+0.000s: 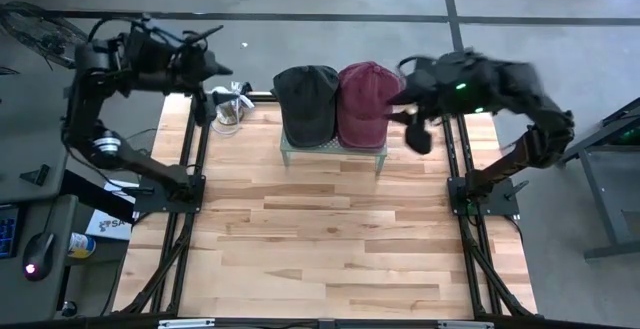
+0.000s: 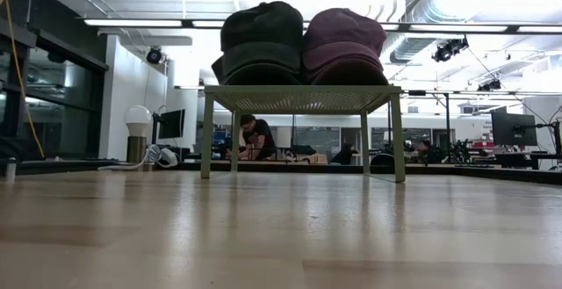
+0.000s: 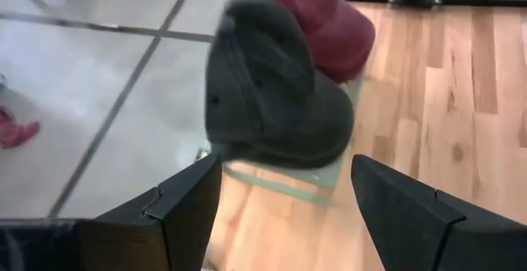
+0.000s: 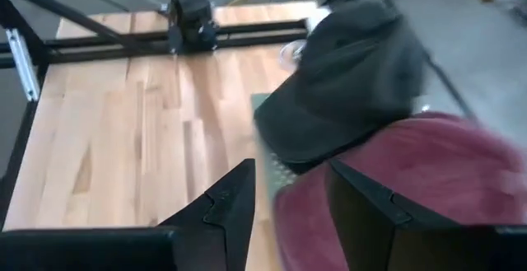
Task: Pick & Place hat
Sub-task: Return to Home Position
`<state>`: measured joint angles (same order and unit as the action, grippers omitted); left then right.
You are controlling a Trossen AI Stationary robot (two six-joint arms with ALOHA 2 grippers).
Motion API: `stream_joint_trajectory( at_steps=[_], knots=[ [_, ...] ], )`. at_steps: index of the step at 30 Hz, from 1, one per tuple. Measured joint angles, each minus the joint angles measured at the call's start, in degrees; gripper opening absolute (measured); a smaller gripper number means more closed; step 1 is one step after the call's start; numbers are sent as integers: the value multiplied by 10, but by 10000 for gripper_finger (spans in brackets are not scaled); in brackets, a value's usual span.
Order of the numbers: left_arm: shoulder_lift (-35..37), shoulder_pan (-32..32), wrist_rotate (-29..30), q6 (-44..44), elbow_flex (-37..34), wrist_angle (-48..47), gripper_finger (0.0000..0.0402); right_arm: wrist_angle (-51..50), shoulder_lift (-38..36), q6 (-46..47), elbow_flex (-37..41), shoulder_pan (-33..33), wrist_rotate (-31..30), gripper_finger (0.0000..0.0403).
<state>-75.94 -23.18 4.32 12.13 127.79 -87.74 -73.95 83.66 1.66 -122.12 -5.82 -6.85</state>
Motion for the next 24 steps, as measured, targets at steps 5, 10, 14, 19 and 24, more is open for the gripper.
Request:
stream_joint_trajectory(
  at_steps=[5, 10, 14, 19, 24],
  knots=[
    [109, 0, -20, -36, -193, 100, 267, 169, -46, 22, 201, -1, 62, 140],
    [244, 0, -80, -83, -438, 274, 267, 366, -116, 63, 385, -9, 104, 140],
    [351, -1, -98, -127, -593, 393, 267, 506, -185, 99, 518, -9, 108, 140],
    [475, 0, -97, -164, -731, 494, 267, 699, -285, 133, 696, -9, 116, 140],
    [584, 0, -56, -201, -824, 516, 267, 903, -372, 165, 874, -9, 111, 140]
  ],
)
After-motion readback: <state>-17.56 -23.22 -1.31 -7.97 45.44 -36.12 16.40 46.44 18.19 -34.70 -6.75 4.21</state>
